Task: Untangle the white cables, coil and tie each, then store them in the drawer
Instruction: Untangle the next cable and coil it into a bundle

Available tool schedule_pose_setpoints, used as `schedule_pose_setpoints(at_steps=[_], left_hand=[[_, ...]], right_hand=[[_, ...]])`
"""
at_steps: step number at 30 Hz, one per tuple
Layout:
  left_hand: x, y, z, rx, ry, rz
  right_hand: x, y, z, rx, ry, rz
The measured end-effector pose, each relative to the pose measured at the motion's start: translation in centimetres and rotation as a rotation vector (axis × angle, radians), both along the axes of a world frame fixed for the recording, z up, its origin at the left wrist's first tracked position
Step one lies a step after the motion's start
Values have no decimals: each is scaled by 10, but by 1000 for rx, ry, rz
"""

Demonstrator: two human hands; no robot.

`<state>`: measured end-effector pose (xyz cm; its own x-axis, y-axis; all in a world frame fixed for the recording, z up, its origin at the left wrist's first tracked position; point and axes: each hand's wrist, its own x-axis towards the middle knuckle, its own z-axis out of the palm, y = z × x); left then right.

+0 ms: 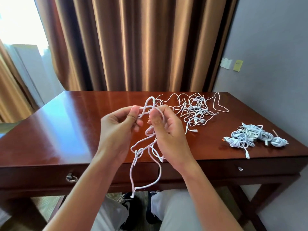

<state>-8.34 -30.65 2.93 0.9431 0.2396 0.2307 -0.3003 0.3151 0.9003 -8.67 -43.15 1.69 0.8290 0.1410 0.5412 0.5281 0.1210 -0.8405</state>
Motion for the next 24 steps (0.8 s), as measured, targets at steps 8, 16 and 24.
schedule_pose_setpoints(at_steps=[8, 16, 24], left_hand=[[-6, -14, -4, 104, -45, -30], [4, 14, -4, -72, 64, 32], [4, 27, -11, -53, 113, 81]], right_hand=[[4, -3, 7, 253, 176, 162], [3, -22, 2, -203, 300, 137], [-10, -14, 6, -7, 214, 414]])
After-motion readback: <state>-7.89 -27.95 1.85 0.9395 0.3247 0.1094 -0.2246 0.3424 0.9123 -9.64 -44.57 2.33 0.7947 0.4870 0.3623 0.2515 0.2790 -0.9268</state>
